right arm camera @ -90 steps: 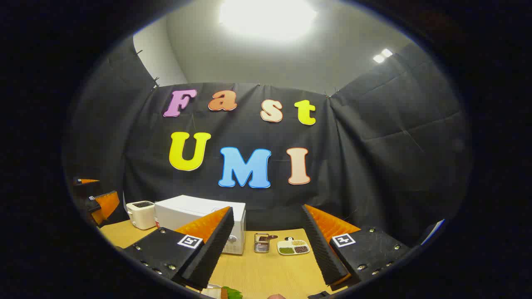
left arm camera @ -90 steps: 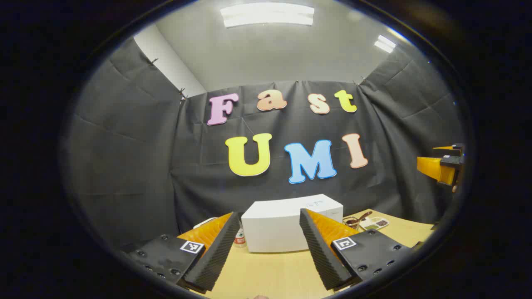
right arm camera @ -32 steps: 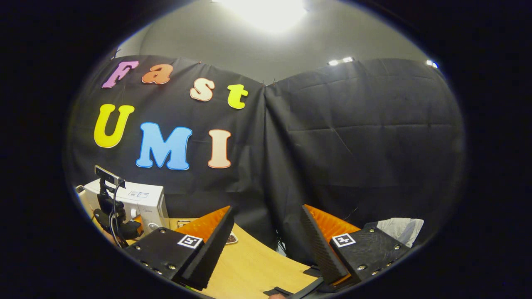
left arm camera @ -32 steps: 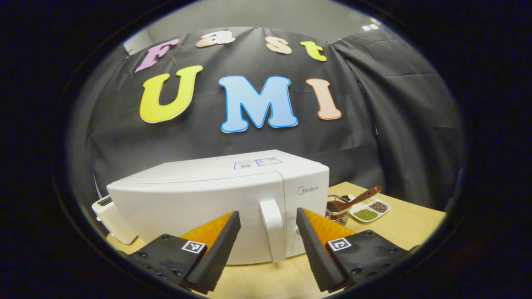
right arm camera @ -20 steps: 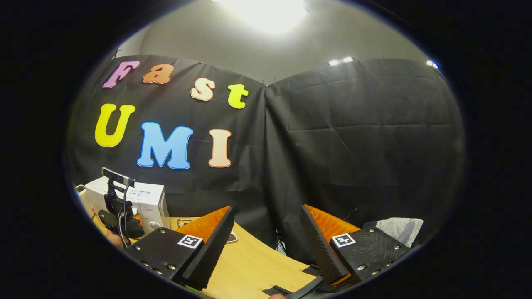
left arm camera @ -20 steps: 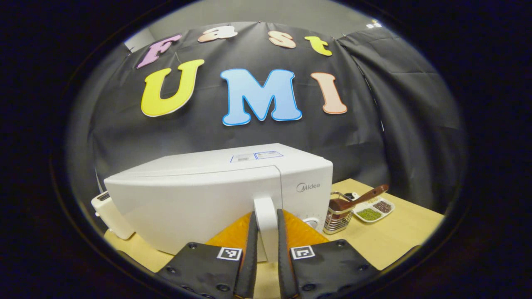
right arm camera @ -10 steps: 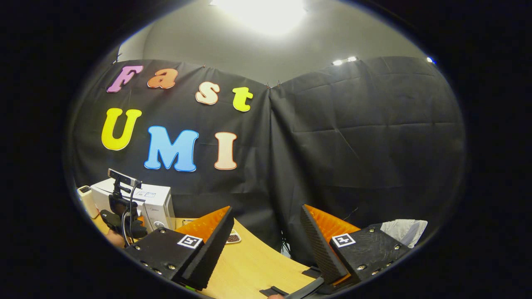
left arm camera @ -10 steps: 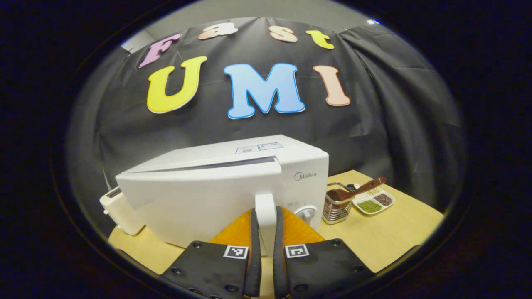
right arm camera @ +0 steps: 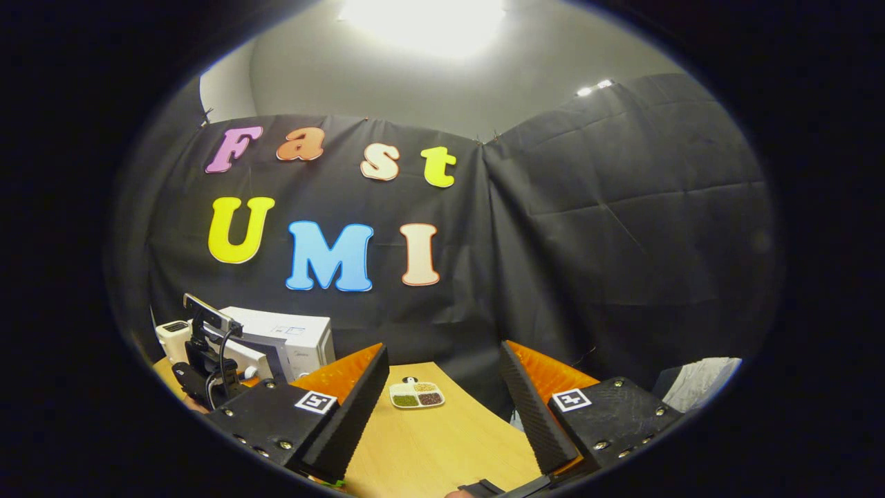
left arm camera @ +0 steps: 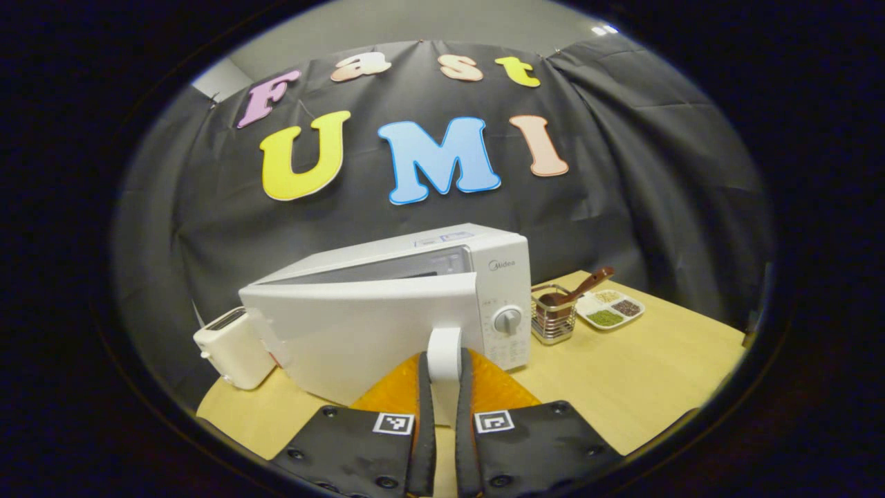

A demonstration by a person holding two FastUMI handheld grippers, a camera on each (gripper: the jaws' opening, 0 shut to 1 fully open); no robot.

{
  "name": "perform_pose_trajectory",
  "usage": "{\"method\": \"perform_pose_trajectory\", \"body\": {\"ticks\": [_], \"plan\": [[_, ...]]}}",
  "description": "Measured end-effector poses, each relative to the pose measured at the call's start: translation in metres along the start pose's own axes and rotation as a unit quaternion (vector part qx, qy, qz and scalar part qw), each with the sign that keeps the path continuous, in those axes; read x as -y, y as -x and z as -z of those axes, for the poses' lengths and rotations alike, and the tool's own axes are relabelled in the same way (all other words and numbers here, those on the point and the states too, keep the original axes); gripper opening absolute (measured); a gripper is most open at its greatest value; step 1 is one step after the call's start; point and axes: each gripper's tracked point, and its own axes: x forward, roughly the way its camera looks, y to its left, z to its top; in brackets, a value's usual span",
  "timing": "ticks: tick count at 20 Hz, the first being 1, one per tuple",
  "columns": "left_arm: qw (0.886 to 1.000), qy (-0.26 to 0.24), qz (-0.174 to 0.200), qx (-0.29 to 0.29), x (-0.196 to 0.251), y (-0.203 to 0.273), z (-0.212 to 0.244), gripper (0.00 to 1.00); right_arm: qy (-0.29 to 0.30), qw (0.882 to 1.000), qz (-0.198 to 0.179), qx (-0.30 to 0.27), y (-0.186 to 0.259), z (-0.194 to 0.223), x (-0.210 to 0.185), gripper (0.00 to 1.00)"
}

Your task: Open the microwave oven with the left hand, put the food in, and close the microwave oven.

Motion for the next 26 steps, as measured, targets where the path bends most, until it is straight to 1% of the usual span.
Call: {"method": "perform_pose_trajectory", "body": {"ticks": [4, 8, 10, 12, 16, 19, 22, 25, 26], "plan": [[1.0, -0.014, -0.024, -0.007, -0.02, 0.038, 0.013, 0.17, -0.013, 0.999, -0.044, -0.001, 0.003, 0.003, -0.008, 0.97], [0.997, -0.029, -0.063, -0.022, -0.049, 0.076, 0.027, 0.18, -0.032, 0.996, -0.089, -0.003, 0.01, 0.009, -0.022, 0.97], [0.996, -0.027, -0.084, -0.031, -0.067, 0.093, 0.036, 0.18, -0.037, 0.993, -0.112, -0.005, 0.013, 0.012, -0.03, 0.97], [0.994, -0.022, -0.098, -0.039, -0.081, 0.11, 0.043, 0.18, -0.044, 0.991, -0.126, -0.01, 0.015, 0.017, -0.038, 0.97], [0.994, -0.002, -0.1, -0.043, -0.103, 0.129, 0.054, 0.17, -0.062, 0.986, -0.154, -0.017, 0.023, 0.016, -0.066, 0.98], [0.994, 0.007, -0.101, -0.042, -0.119, 0.141, 0.06, 0.17, -0.049, 0.985, -0.164, -0.014, 0.026, 0.012, -0.087, 0.97], [0.995, 0.024, -0.085, -0.042, -0.134, 0.149, 0.065, 0.17, -0.049, 0.984, -0.173, -0.01, 0.032, 0.008, -0.115, 0.97], [0.996, 0.037, -0.068, -0.042, -0.149, 0.156, 0.072, 0.17, -0.046, 0.983, -0.176, -0.017, 0.04, 0.011, -0.14, 0.97], [0.996, 0.042, -0.063, -0.041, -0.155, 0.159, 0.074, 0.19, -0.047, 0.983, -0.178, -0.017, 0.044, 0.01, -0.149, 0.97]]}}
